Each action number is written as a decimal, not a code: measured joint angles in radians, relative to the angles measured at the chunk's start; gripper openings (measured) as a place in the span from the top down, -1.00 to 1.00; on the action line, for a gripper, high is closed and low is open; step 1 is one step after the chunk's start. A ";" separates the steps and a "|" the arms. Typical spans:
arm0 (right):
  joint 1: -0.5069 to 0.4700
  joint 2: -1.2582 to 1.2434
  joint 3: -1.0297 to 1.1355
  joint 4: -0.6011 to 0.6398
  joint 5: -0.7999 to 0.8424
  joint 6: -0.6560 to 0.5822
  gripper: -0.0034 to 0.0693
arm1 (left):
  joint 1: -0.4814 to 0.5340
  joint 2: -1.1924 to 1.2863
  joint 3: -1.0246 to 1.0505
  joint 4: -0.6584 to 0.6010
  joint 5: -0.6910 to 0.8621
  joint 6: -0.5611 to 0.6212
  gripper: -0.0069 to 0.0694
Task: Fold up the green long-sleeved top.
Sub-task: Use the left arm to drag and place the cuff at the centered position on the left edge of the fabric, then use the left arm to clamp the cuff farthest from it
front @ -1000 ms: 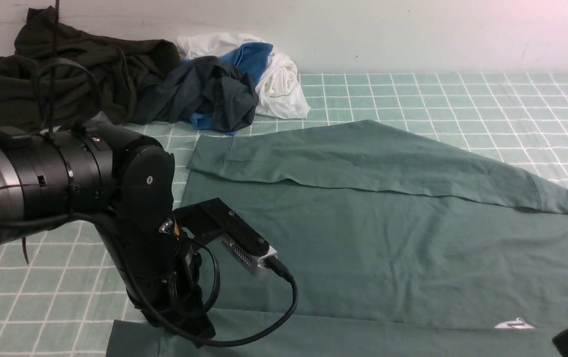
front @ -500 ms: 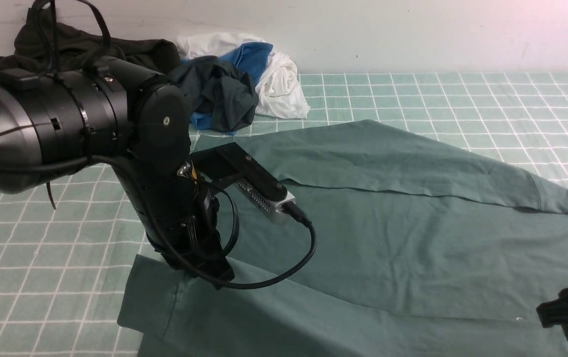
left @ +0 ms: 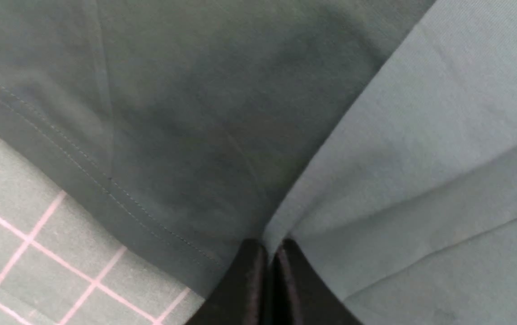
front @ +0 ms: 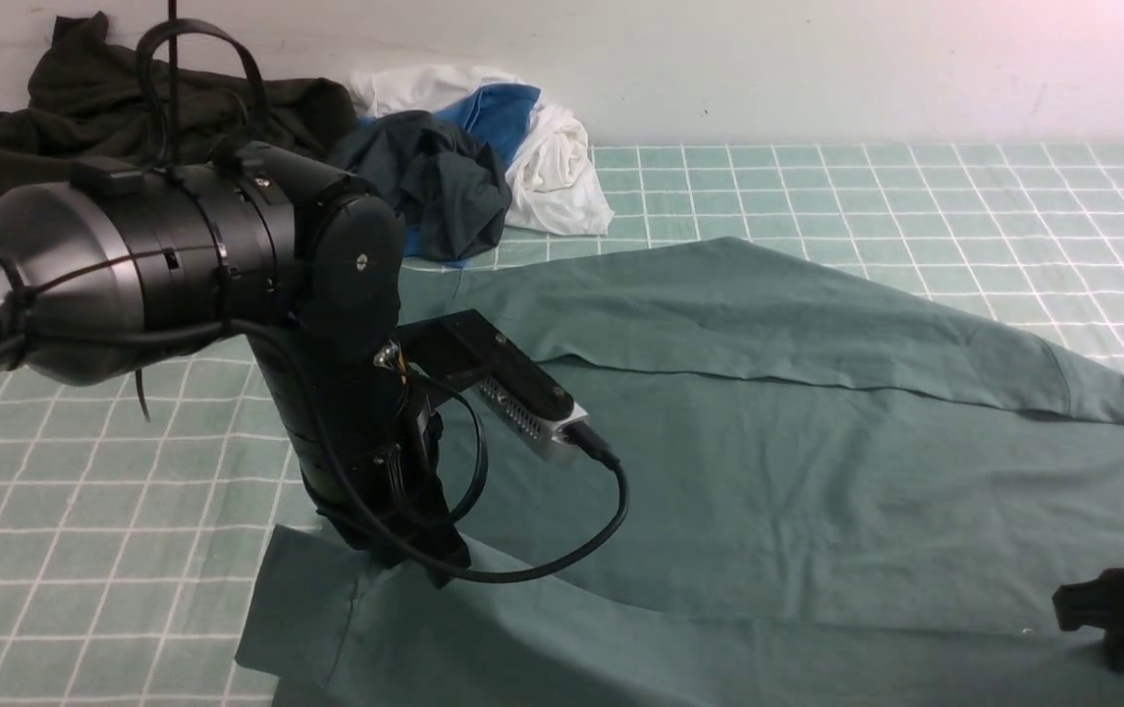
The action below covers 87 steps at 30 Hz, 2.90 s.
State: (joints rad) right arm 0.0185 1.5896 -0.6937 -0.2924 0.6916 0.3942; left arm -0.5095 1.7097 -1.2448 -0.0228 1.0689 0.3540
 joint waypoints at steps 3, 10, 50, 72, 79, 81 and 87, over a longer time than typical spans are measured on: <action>0.000 0.005 -0.002 0.000 -0.010 -0.002 0.48 | 0.000 0.002 -0.001 0.001 -0.008 0.000 0.82; 0.000 -0.005 -0.002 -0.037 0.015 -0.004 0.90 | 0.000 0.006 -0.035 0.041 -0.012 0.000 0.82; -0.001 -0.373 0.001 -0.002 0.077 -0.003 0.08 | 0.351 0.565 -0.675 -0.158 -0.208 -0.269 -0.39; -0.001 -0.323 0.003 0.039 0.026 -0.036 0.08 | 0.355 0.637 -0.680 -0.180 -0.314 -0.258 0.31; -0.001 -0.323 0.003 0.041 0.023 -0.036 0.08 | 0.354 0.631 -0.680 -0.178 -0.308 -0.239 0.31; -0.001 -0.323 0.003 0.042 0.022 -0.036 0.08 | 0.354 0.629 -0.680 -0.178 -0.306 -0.234 0.31; -0.001 -0.323 0.003 0.043 0.017 -0.038 0.07 | 0.354 0.614 -0.680 -0.178 -0.305 -0.230 0.38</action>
State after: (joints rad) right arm 0.0174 1.2669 -0.6911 -0.2491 0.7091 0.3565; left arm -0.1558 2.3242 -1.9251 -0.2013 0.7638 0.1237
